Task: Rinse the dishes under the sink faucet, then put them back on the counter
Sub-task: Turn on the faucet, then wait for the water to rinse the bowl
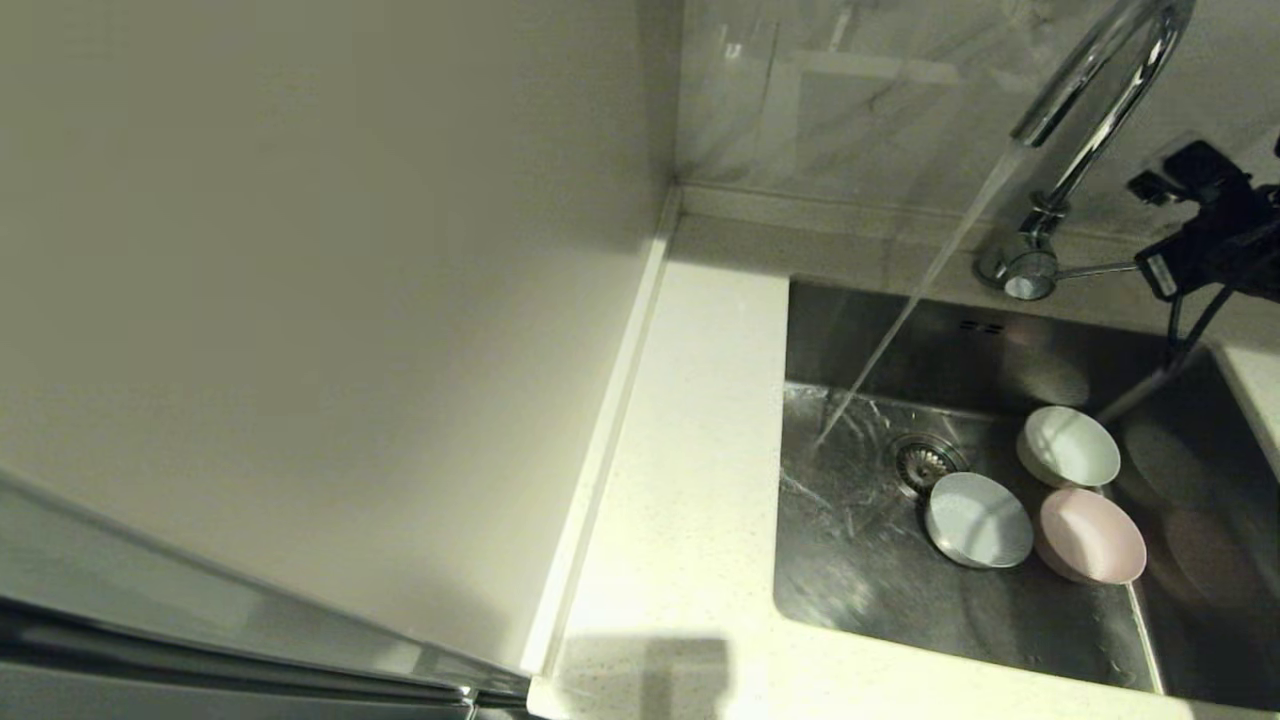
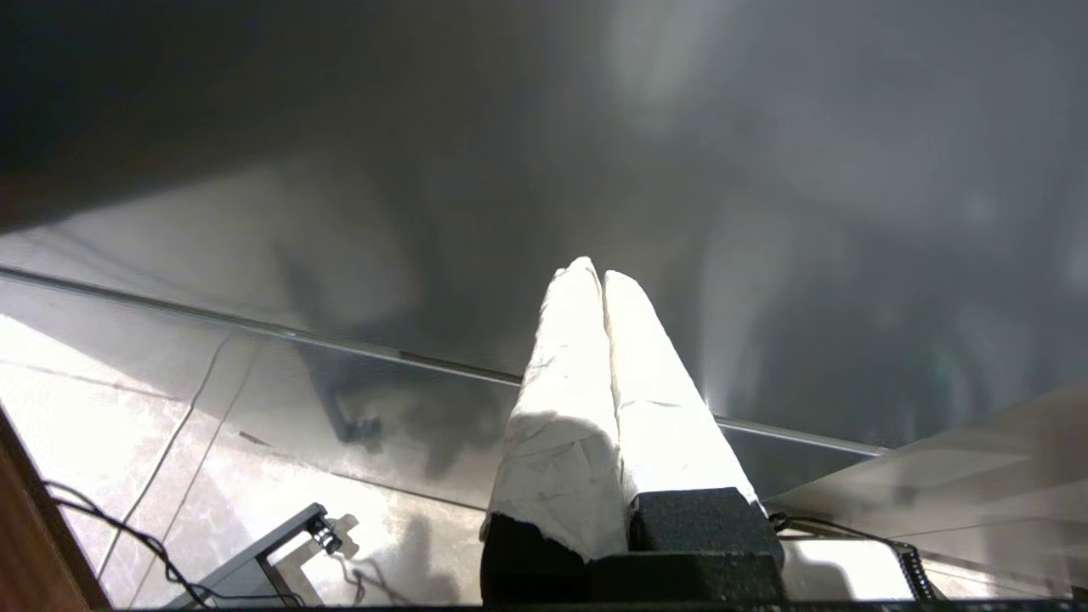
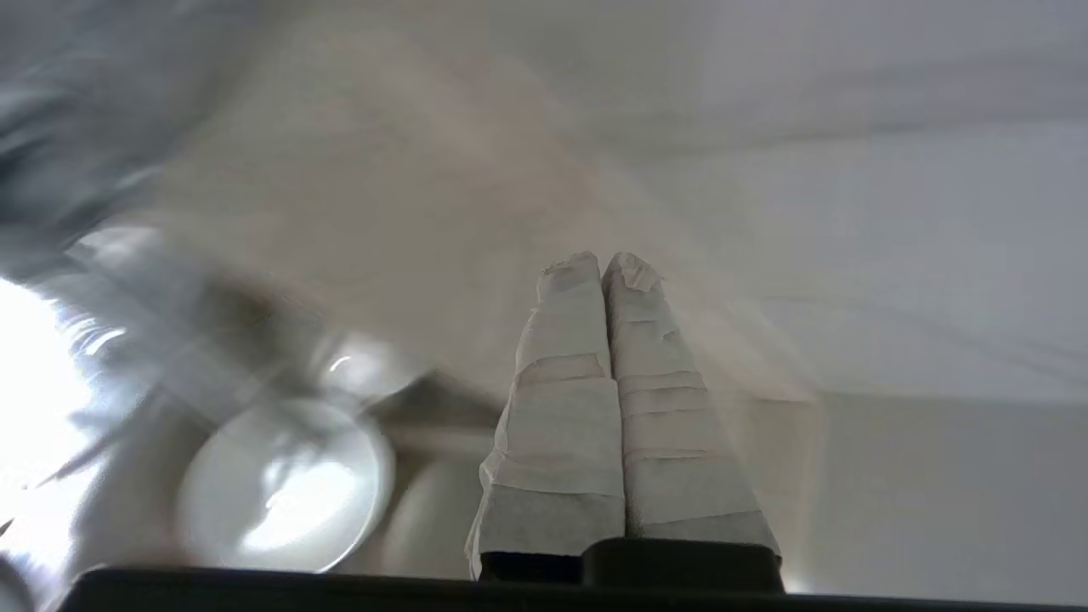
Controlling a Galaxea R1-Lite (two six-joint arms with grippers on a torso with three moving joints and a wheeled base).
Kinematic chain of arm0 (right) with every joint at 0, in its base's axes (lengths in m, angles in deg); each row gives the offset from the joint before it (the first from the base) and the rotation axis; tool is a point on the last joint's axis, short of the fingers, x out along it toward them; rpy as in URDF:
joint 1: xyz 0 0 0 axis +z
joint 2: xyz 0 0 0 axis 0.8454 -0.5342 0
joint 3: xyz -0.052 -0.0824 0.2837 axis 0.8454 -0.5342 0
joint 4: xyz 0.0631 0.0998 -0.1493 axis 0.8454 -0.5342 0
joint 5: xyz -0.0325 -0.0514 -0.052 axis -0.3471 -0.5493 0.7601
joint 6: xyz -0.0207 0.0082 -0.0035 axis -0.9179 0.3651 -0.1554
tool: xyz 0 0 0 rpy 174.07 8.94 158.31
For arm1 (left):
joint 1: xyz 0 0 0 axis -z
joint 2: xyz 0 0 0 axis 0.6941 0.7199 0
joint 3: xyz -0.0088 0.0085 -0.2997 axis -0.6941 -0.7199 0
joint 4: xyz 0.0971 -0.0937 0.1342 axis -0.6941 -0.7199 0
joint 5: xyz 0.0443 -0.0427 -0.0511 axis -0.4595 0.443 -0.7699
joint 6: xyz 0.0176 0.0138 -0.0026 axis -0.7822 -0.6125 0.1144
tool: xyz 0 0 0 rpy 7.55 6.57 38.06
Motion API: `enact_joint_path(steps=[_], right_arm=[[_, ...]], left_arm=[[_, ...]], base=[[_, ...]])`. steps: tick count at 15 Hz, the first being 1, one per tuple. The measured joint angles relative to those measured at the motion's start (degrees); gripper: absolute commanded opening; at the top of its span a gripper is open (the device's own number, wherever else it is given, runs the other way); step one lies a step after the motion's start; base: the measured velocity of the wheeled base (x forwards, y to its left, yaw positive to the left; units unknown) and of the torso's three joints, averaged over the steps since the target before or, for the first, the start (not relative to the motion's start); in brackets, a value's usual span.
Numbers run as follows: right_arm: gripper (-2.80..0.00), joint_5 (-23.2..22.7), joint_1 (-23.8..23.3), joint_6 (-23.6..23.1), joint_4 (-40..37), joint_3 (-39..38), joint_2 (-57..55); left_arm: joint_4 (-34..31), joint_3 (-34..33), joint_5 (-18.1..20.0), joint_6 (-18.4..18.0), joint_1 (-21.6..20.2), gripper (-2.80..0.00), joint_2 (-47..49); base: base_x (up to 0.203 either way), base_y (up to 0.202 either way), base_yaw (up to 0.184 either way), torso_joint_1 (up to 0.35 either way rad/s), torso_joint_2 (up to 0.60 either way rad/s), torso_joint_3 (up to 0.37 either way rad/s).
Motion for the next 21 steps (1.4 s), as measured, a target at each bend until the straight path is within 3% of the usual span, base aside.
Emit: enact_joint_path(steps=[4,7,11,14,17,21], right_arm=[[-2.80,4.3,-2.5,7.0,-0.3,3.5,0.2],[-2.80,4.5,-4.9,16.7,-1.6,3.7,1.9],[-2.80,3.6,-9.5,25.1,-9.5,-2.5,9.0],[-2.80,-1.4,-11.9,31.7,-15.2,-16.0,20.2],[-2.80,-4.3,-12.5,33.6,-16.8,-33.6,35.5],[-2.80,-5.5,-7.1,34.1,-12.5,-57.8,58.6]], left_arm=[[0.0,0.0,0.0,0.0,0.0,-2.80,0.0],[0.0,0.0,0.0,0.0,0.0,-2.80,0.0],[0.0,0.0,0.0,0.0,0.0,-2.80,0.0],[0.0,0.0,0.0,0.0,0.0,-2.80,0.0],[0.0,0.0,0.0,0.0,0.0,-2.80,0.0],[0.0,0.0,0.0,0.0,0.0,-2.80,0.0]], base=[[0.000,0.000,0.000,0.000,0.00,0.000],[0.000,0.000,0.000,0.000,0.00,0.000],[0.000,0.000,0.000,0.000,0.00,0.000],[0.000,0.000,0.000,0.000,0.00,0.000],[0.000,0.000,0.000,0.000,0.00,0.000],[0.000,0.000,0.000,0.000,0.00,0.000]])
